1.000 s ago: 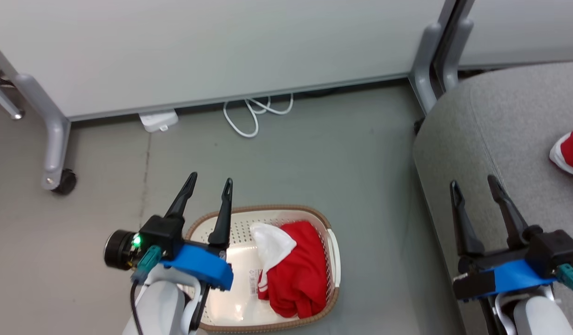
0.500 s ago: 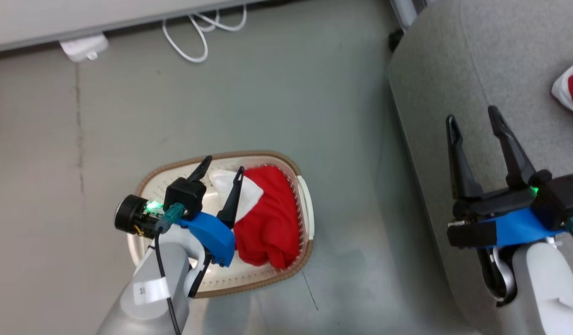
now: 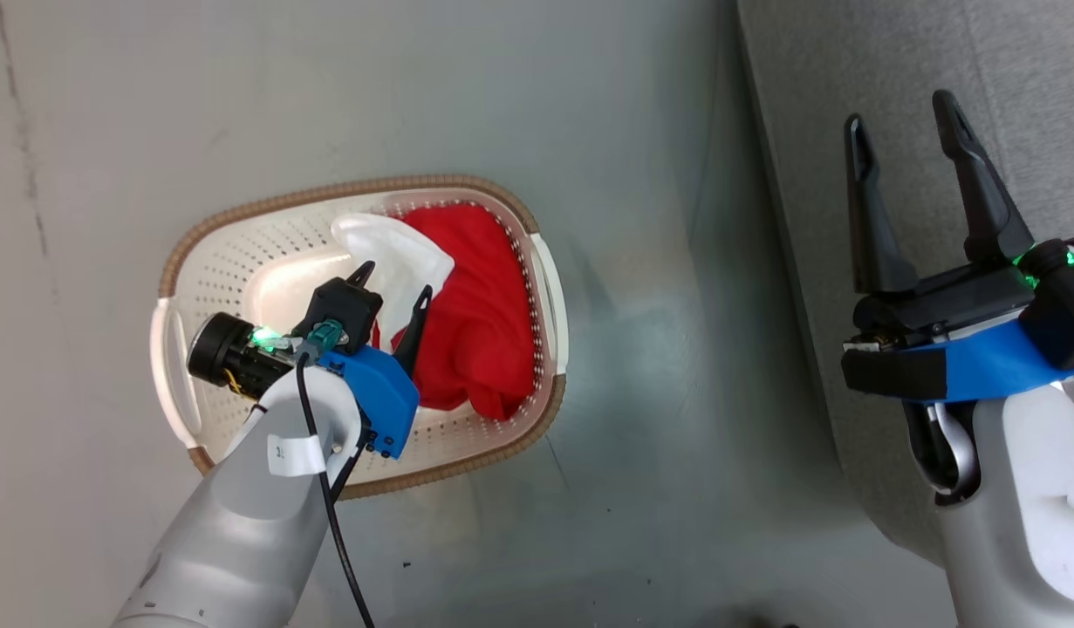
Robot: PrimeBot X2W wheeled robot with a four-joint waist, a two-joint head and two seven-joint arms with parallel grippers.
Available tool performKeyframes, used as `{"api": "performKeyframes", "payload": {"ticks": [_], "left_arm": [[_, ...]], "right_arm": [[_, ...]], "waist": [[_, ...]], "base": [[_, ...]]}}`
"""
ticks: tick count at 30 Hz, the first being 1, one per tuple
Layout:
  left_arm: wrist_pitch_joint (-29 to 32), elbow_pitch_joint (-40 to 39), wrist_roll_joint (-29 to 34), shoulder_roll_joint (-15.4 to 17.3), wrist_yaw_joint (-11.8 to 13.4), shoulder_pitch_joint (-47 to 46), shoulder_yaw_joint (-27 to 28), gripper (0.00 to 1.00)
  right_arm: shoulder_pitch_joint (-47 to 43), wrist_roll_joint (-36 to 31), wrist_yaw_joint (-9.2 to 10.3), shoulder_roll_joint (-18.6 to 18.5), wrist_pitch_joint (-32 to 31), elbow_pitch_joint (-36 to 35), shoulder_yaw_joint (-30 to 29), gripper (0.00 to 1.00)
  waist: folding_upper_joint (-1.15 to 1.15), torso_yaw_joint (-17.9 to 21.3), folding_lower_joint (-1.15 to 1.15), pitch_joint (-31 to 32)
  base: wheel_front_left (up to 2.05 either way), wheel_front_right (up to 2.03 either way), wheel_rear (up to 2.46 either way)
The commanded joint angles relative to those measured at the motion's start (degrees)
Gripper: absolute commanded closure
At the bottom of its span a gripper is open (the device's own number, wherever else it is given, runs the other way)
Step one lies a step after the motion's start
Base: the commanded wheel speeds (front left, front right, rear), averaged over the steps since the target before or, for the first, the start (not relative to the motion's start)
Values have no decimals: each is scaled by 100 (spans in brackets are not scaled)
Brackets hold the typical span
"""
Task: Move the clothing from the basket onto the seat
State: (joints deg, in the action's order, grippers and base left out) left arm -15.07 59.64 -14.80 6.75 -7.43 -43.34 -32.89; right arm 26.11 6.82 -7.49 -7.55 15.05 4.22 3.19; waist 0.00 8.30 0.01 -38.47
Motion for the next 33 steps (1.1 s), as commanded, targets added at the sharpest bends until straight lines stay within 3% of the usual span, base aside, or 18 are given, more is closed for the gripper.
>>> {"api": "performKeyframes", "payload": {"ticks": [1,11,33], "left_arm": [[-15,159,-65,14,-5,-130,-83,0],[325,1059,-562,-58,-5,-603,-563,0],[658,1232,-1348,-32,-5,-1372,-1140,0]], "right_arm": [[149,44,-1,-37,19,-48,14,0],[423,1,-1,-110,19,-186,57,0],[693,-29,-1,-259,19,-452,33,0]], "waist": [[0,17,-1,-290],[0,27,-1,-910],[0,85,-1,-1907]], "base": [[0,0,0],[0,0,0],[0,0,0]]}}
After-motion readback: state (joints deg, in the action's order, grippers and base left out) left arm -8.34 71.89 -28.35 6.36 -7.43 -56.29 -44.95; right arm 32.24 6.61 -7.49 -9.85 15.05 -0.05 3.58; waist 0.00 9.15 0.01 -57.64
